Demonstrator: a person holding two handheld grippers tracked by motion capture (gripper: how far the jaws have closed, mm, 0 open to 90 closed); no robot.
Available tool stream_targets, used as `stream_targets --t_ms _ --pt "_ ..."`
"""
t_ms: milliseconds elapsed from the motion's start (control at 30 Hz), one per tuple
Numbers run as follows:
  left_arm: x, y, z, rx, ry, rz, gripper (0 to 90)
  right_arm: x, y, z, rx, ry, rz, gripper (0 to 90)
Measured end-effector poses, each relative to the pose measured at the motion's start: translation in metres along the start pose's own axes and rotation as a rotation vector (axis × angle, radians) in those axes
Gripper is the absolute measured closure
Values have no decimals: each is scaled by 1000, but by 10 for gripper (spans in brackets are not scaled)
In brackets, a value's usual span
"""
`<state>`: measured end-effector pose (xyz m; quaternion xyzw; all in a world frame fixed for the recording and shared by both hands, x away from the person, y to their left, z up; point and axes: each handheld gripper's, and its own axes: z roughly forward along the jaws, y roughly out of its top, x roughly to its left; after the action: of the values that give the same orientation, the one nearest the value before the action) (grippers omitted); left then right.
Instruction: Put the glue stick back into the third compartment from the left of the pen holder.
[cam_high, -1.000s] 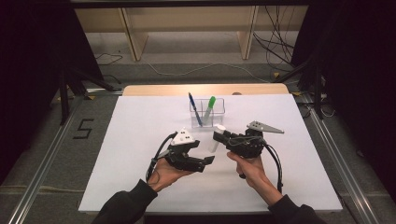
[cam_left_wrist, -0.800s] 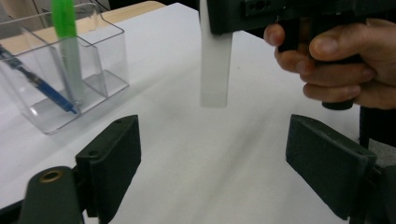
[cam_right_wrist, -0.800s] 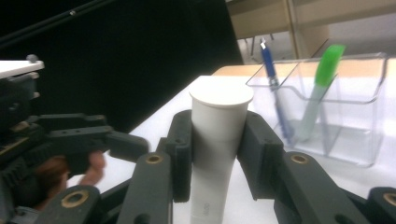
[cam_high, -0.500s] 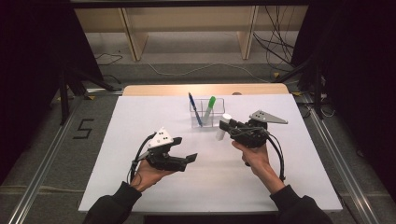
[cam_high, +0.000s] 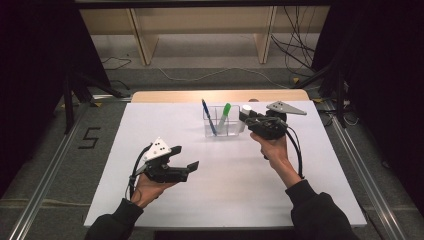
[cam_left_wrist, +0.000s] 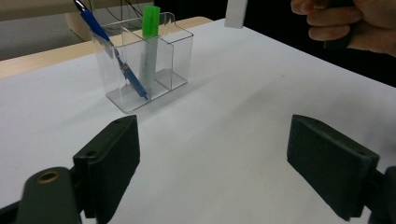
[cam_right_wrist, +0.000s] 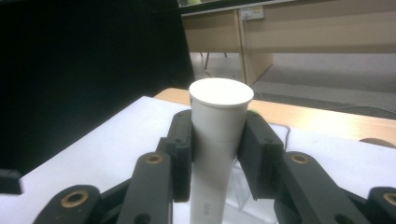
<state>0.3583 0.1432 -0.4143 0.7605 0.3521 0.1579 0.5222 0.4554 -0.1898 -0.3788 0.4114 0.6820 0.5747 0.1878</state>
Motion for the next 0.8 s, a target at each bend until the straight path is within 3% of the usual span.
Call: stream_targets --t_ms 367,800 --pt "3 -6 -6 -11 28 8 162 -17 15 27 16 -67 18 674" --pt "6 -9 -13 -22 41 2 153 -20 22 57 31 -126 24 674"
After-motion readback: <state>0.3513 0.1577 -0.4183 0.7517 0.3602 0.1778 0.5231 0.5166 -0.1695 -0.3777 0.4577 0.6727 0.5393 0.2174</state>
